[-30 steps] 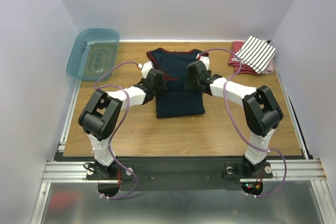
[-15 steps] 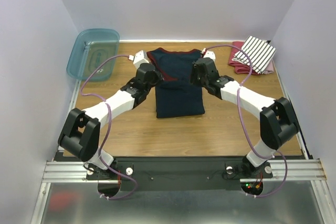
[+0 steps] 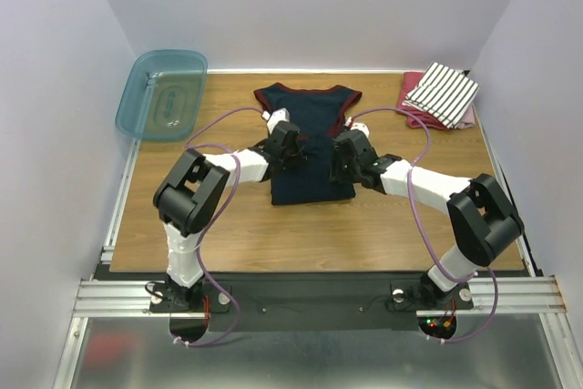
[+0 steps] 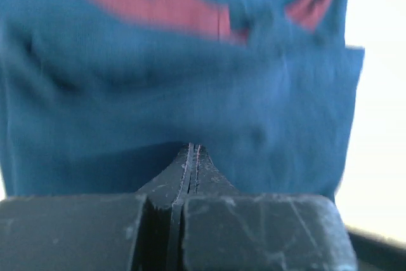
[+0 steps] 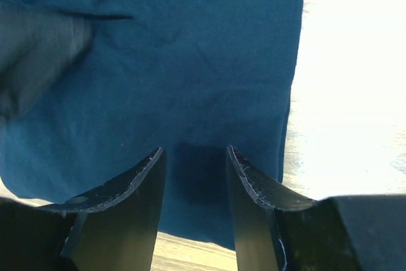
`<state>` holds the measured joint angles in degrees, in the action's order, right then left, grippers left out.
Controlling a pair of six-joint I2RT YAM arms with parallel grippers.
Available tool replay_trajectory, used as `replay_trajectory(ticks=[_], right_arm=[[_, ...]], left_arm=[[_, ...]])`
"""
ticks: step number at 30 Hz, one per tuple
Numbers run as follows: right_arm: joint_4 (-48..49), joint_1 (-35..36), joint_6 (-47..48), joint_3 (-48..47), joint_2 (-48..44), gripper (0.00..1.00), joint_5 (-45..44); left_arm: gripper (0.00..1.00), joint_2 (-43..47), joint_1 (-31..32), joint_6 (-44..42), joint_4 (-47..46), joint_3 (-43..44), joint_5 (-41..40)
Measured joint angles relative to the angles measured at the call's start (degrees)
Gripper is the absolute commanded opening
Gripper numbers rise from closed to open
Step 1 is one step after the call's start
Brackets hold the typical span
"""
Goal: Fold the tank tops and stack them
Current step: Fold the tank top
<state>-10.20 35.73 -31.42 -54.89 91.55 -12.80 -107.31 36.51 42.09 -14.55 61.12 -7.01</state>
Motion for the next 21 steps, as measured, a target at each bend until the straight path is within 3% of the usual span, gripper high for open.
replay_trajectory(ticks=[7,15,21], right_arm=[[0.22,0.0,-0.37,1.53,0.52,0.56,0.04],[0.46,0.0,-0.28,2.8,3.48,0.6,-0.61],[1.9,0.0,-0.26,2.78,4.42,0.62,-1.38]], left_arm=[[0.06,-8.02,-4.33,-0.96,0.17,10.75,1.01],[0.09,-9.97,-6.27,-1.07,1.07,12.04,1.64],[0.25,-6.54,-6.25,-2.43,2.05,10.51,2.05]])
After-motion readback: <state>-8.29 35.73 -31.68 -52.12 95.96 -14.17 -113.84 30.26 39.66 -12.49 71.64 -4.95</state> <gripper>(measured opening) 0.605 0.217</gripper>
